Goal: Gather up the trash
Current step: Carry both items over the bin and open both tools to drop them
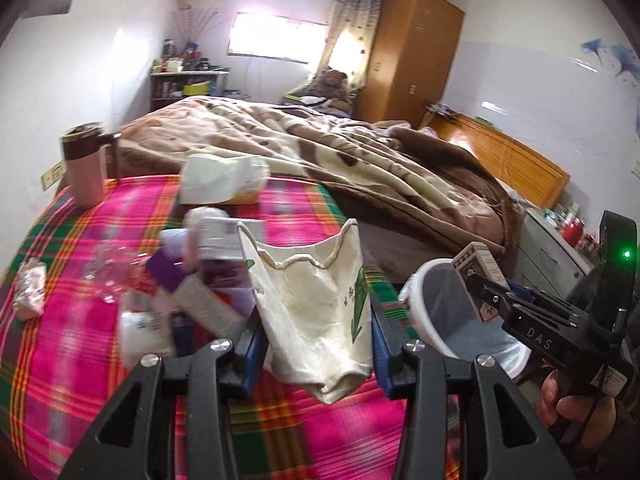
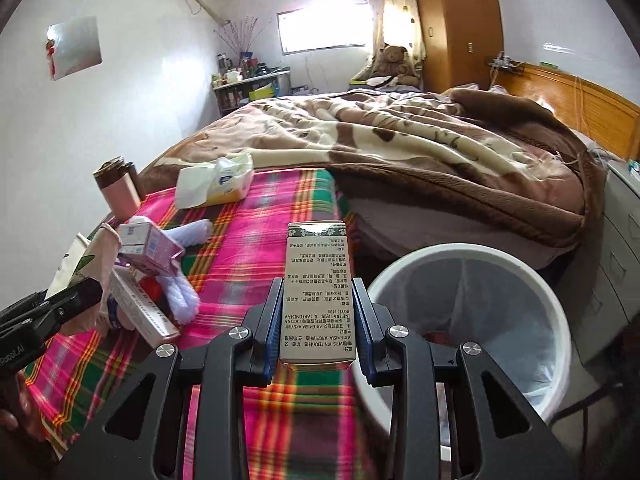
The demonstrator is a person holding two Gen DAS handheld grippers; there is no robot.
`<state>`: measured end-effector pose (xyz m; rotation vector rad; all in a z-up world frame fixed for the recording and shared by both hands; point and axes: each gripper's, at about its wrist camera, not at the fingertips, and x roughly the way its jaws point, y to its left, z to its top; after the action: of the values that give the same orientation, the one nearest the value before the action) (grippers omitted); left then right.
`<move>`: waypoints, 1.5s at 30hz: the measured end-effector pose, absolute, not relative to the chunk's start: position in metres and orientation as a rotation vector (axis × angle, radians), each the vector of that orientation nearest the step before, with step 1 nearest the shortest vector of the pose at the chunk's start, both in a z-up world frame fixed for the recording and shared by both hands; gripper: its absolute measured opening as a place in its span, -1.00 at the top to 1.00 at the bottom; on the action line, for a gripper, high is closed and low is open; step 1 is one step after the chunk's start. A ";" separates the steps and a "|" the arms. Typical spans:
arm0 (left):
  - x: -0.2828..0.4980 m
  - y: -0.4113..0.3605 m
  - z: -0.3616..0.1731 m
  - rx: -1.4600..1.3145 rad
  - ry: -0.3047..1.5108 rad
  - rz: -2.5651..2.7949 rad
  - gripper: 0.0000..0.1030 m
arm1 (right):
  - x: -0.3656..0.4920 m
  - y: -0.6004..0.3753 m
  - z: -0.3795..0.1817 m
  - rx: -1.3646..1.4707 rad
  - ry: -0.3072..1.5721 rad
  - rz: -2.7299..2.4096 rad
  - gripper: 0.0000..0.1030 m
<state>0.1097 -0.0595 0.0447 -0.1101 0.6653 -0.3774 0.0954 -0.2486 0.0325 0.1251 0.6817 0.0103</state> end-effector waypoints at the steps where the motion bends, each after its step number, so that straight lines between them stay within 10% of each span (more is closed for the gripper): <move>1: 0.112 -0.070 0.044 -0.105 0.666 -0.400 0.10 | 0.094 -0.254 0.032 0.129 0.682 -0.001 0.37; 27: 0.132 -0.247 0.008 0.067 0.784 -0.673 0.09 | 0.083 -0.357 -0.007 0.205 0.791 -0.211 0.37; 34: 0.136 -0.253 0.005 0.050 0.790 -0.691 -0.31 | 0.086 -0.365 -0.014 0.210 0.816 -0.239 0.36; 39: 0.138 -0.245 0.006 0.032 0.788 -0.684 -0.34 | 0.085 -0.370 -0.014 0.218 0.814 -0.277 -0.19; 45: 0.138 -0.228 0.012 0.010 0.772 -0.662 -0.35 | 0.084 -0.367 -0.009 0.227 0.797 -0.277 -0.22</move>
<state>0.1381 -0.2281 0.0121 0.0105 0.7717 -0.6618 0.0837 -0.3673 -0.0089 0.2266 0.7974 -0.2766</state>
